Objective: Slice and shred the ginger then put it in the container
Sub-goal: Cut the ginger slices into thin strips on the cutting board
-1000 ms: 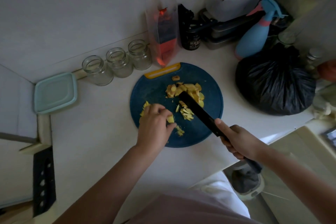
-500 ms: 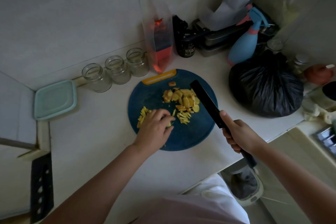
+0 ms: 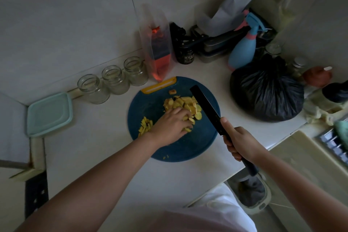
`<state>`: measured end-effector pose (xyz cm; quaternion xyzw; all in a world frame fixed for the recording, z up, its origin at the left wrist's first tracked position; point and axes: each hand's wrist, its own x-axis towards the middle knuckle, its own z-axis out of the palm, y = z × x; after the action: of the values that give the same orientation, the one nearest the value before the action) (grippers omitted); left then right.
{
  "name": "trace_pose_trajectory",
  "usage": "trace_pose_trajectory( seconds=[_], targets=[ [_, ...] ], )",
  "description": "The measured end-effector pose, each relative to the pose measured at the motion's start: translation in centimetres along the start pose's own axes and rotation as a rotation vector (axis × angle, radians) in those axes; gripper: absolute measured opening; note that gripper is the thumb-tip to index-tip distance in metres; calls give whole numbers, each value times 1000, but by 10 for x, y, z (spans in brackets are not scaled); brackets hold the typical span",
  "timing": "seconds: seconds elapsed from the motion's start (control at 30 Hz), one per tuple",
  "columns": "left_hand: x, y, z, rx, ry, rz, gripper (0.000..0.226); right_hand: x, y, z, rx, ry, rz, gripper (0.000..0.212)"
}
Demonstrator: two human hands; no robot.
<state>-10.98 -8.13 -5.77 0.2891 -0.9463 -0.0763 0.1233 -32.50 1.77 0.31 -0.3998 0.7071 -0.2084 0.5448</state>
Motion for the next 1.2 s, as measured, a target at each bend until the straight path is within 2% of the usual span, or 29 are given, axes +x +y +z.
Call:
trace_pose_trajectory(
  seconds=[0.13, 0.33, 0.57, 0.7, 0.83, 0.9, 1.03, 1.2],
  targets=[
    [5, -4, 2, 30, -2, 54, 37, 1, -2, 3, 10, -12, -6, 64],
    [6, -15, -5, -6, -15, 12, 18, 4, -4, 5, 14, -17, -11, 64],
    [-14, -54, -29, 26, -86, -227, 21, 11, -6, 5, -1, -23, -12, 64],
    [-21, -68, -40, -13, -223, -361, 19, 14, -8, 5, -6, -27, -17, 64],
    [-18, -66, -39, -188, -125, -503, 15, 17, -10, 3, 0, -20, -25, 66],
    [-16, -58, -34, -240, -102, -537, 26, 17, -11, 3, 9, -19, -29, 65],
    [-12, -44, -21, -241, -109, -539, 45, 17, -11, 5, 21, -18, -35, 65],
    [-12, -39, -13, -206, -42, -555, 40, 17, -10, 10, 23, -30, -37, 66]
  ],
)
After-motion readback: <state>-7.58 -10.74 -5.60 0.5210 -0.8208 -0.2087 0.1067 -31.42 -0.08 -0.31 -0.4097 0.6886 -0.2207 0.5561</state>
